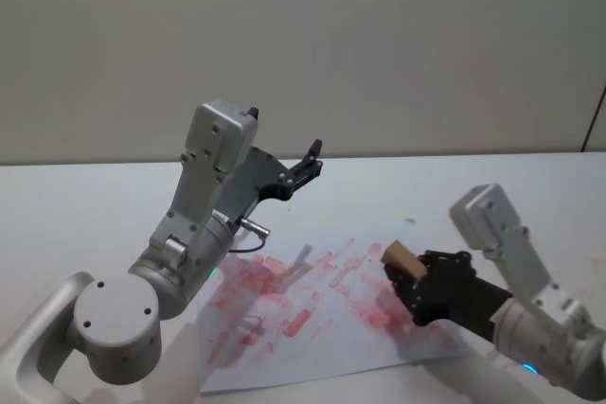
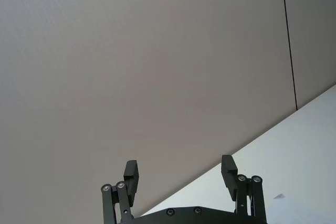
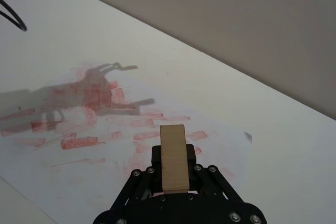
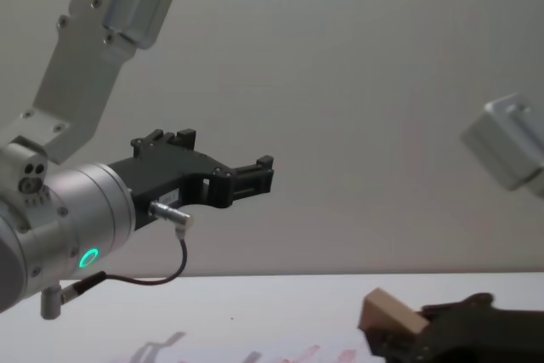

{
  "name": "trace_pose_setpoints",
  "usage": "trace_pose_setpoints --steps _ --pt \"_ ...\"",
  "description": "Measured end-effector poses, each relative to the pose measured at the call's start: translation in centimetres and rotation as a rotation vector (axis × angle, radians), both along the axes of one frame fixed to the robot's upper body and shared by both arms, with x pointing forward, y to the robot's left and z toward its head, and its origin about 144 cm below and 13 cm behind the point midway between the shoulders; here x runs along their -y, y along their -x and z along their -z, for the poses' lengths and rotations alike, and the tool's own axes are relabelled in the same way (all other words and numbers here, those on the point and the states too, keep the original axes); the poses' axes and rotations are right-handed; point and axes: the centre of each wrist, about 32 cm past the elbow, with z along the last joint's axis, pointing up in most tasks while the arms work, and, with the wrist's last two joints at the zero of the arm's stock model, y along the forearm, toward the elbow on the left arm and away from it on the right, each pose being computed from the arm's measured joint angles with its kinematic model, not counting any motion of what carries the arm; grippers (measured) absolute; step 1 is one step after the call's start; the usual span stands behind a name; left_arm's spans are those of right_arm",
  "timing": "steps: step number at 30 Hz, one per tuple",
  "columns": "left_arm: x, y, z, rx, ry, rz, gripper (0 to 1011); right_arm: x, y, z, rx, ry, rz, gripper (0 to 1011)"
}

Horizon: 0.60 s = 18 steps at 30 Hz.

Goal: Use the one hand to pick up the stamp and affix it onto the A4 paper.

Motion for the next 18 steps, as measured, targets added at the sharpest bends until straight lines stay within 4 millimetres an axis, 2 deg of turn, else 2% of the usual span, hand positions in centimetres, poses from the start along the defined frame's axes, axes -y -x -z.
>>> trace_pose_setpoints --steps 18 --pt "0.0 0.0 0.0 0.000 0.000 0.000 1001 2.5 3.5 0.1 -0.053 0.009 0.261 219"
